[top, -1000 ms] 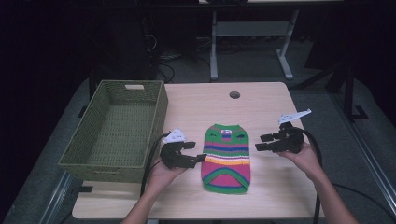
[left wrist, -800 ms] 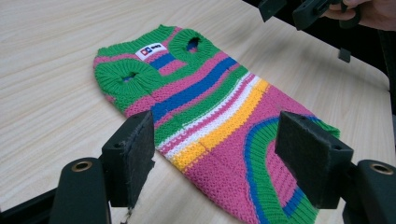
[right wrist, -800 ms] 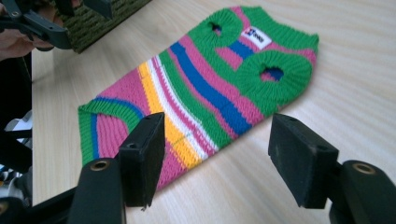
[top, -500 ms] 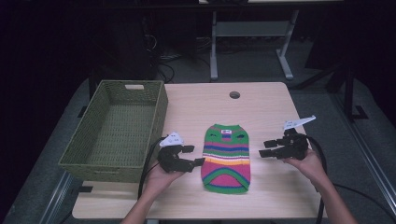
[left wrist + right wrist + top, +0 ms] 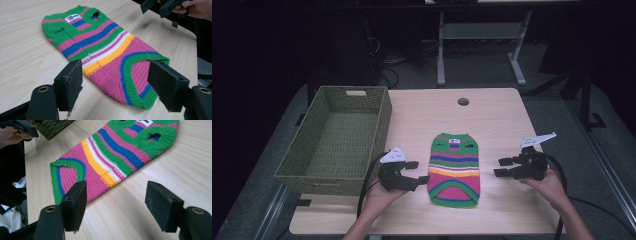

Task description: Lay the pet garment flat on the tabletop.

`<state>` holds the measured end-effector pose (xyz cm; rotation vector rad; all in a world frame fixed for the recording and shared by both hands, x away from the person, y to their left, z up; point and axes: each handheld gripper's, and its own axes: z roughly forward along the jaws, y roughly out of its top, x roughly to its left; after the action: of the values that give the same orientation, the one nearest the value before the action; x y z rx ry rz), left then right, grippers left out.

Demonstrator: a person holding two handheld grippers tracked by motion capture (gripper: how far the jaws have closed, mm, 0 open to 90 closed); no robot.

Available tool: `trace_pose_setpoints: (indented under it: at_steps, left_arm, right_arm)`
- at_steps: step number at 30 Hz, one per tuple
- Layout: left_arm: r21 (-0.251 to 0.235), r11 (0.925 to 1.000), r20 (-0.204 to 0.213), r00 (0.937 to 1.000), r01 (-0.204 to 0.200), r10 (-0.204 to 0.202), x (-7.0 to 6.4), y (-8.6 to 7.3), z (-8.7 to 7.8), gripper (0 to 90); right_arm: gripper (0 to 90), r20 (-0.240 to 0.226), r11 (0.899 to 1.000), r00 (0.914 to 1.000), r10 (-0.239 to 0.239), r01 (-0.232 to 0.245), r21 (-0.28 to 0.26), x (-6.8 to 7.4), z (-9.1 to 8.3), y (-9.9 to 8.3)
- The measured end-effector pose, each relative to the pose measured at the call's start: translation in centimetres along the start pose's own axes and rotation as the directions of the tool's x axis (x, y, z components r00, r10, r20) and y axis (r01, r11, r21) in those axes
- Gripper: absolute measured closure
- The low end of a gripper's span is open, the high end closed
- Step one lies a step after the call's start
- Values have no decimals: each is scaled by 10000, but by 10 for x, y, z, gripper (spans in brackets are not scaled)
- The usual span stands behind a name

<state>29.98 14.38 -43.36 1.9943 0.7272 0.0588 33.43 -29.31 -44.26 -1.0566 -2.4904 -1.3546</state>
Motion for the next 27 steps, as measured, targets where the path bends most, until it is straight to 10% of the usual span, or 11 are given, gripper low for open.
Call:
trace_pose_setpoints:
  at_steps: [27]
  left_arm:
    - [204, 9997, -99, 9998, 161, -159, -11, -30, -18, 255]
  right_arm:
    - [321, 189, 9978, 9996, 229, -217, -624, 17, -30, -47]
